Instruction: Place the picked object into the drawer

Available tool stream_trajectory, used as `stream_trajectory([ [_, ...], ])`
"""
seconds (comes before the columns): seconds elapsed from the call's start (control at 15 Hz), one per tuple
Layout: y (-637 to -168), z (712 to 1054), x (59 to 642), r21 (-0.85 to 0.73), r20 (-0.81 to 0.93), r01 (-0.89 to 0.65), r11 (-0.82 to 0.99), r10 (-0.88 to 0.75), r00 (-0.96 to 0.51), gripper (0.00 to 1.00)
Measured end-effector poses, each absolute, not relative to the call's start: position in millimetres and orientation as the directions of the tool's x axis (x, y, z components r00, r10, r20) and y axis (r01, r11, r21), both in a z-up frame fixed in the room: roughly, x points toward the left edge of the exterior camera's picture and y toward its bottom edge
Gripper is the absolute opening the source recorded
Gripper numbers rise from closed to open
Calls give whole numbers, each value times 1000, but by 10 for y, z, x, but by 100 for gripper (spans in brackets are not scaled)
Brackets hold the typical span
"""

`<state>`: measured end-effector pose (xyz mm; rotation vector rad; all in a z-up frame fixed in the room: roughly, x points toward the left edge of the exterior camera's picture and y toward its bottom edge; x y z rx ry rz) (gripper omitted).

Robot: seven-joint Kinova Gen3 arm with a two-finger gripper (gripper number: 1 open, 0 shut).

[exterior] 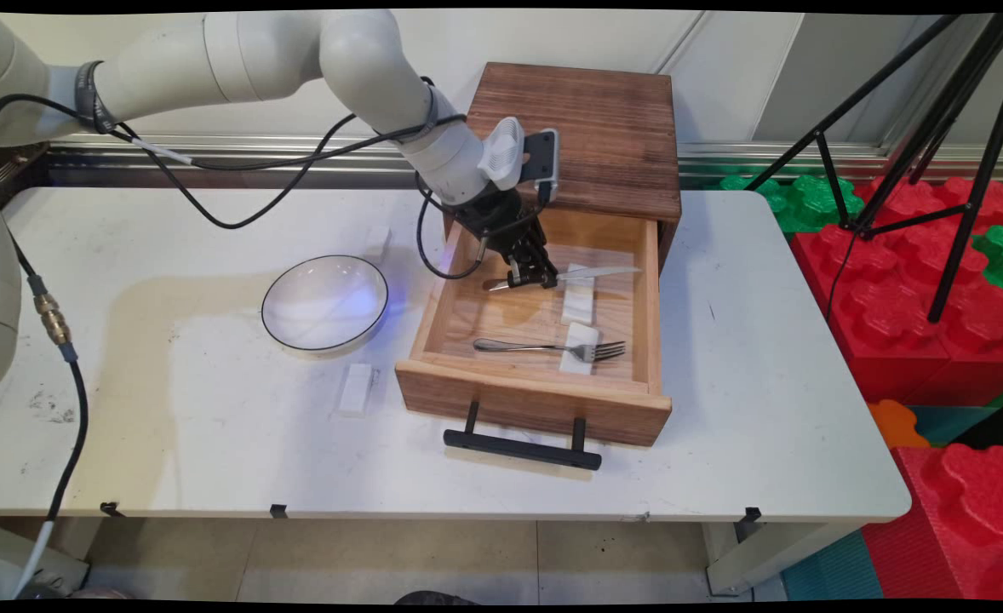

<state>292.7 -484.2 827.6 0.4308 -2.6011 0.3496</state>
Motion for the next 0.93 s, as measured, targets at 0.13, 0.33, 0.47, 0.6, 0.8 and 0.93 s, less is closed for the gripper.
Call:
stream_trajectory([
  [0.13,-4848,8245,2921,-166,491,-358,919,-238,-838,0],
  [0.33,-4856,8205,2910,-164,488,-352,921,-234,-841,0],
  [0.47,-4867,8180,2904,-164,487,-347,923,-230,-842,0],
  [0.6,-4874,8170,2903,-166,487,-345,924,-228,-843,100],
  [0.8,-4878,8171,2906,-169,488,-344,924,-225,-843,100],
  [0.93,-4866,8192,2909,-170,491,-346,923,-224,-841,100],
])
